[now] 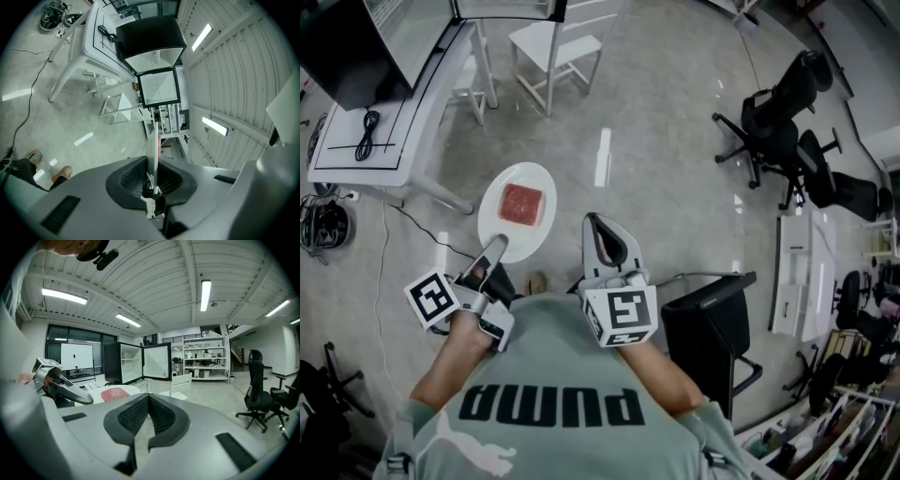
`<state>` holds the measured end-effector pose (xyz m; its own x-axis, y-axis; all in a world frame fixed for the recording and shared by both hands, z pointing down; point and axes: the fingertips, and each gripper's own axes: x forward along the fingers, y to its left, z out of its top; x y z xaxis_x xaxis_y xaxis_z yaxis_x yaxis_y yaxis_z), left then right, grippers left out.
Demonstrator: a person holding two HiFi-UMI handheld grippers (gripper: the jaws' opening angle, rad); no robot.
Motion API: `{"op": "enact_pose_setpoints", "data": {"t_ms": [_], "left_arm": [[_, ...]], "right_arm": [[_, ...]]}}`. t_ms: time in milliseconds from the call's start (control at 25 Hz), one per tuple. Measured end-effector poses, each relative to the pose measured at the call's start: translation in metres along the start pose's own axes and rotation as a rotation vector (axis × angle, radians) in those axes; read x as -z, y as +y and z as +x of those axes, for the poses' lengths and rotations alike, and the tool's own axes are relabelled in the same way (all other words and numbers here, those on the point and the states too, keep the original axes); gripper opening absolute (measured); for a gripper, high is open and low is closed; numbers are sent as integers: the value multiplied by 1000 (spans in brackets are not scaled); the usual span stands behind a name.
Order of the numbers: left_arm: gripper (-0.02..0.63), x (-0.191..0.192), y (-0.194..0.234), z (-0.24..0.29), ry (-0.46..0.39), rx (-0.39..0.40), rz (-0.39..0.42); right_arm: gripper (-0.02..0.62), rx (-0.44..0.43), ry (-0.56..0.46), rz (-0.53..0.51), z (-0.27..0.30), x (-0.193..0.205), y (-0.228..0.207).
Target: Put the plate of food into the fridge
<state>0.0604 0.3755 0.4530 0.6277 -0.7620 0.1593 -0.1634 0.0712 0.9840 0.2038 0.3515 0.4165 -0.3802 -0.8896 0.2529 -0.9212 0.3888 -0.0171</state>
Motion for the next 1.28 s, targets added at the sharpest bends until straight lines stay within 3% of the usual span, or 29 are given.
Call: {"op": "enact_pose_setpoints", "data": {"t_ms": [1280], "left_arm": [[37, -13, 3, 0, -33, 7, -23]], "right_arm": [[5, -33, 5, -19, 18, -5, 6]]}}
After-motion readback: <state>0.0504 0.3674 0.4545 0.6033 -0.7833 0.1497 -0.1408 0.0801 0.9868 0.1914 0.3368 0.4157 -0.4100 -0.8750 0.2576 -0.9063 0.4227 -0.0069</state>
